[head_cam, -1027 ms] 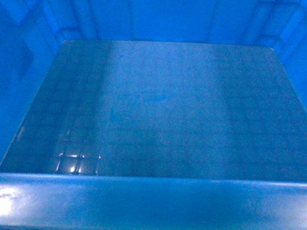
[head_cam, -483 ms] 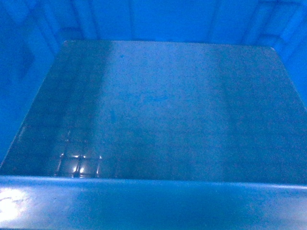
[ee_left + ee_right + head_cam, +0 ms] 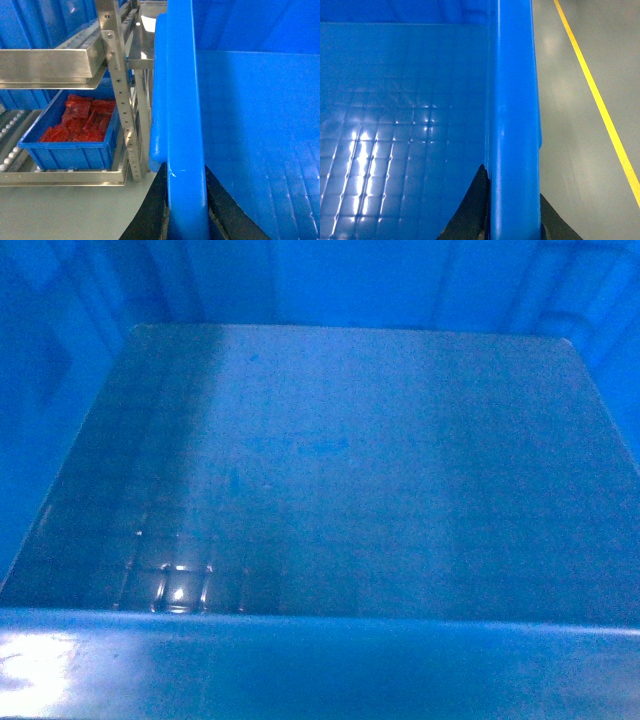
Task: Place box next to blue box on left shelf
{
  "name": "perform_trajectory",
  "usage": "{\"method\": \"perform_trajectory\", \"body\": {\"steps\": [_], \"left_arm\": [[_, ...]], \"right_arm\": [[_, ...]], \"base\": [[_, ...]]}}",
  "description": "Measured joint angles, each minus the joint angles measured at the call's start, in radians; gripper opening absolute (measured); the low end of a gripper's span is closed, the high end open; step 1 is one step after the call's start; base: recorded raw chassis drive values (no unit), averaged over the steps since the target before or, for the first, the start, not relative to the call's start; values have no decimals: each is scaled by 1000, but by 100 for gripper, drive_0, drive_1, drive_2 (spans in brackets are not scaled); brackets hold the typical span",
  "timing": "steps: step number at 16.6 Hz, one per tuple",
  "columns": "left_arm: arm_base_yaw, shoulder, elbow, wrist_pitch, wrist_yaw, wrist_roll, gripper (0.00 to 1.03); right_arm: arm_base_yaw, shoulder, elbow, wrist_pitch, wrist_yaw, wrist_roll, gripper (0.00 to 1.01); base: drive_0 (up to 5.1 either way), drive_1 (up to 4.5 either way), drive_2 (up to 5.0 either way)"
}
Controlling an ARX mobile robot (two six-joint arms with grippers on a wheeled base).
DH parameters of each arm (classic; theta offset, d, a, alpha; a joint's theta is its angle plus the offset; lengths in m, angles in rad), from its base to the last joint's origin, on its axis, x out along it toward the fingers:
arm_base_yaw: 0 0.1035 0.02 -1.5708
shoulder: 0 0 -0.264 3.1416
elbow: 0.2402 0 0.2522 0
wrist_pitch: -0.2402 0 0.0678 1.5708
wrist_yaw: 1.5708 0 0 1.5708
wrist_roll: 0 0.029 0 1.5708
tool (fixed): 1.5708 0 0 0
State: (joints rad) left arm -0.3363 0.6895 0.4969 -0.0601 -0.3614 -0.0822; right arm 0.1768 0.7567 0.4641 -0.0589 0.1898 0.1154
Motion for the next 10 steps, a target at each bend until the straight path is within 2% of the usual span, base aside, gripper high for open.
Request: {"method": "perform_trajectory", "body": {"steps": [5, 10], "left_arm": [[0, -1, 0, -1, 0, 0, 8], [0, -1, 0, 0, 0, 0, 8]], "right_arm": [[0, -1, 0, 0, -1, 0, 9], [0, 0, 0, -1, -1, 0, 9]], "base": [[0, 0, 0], [-498, 243, 243]]}}
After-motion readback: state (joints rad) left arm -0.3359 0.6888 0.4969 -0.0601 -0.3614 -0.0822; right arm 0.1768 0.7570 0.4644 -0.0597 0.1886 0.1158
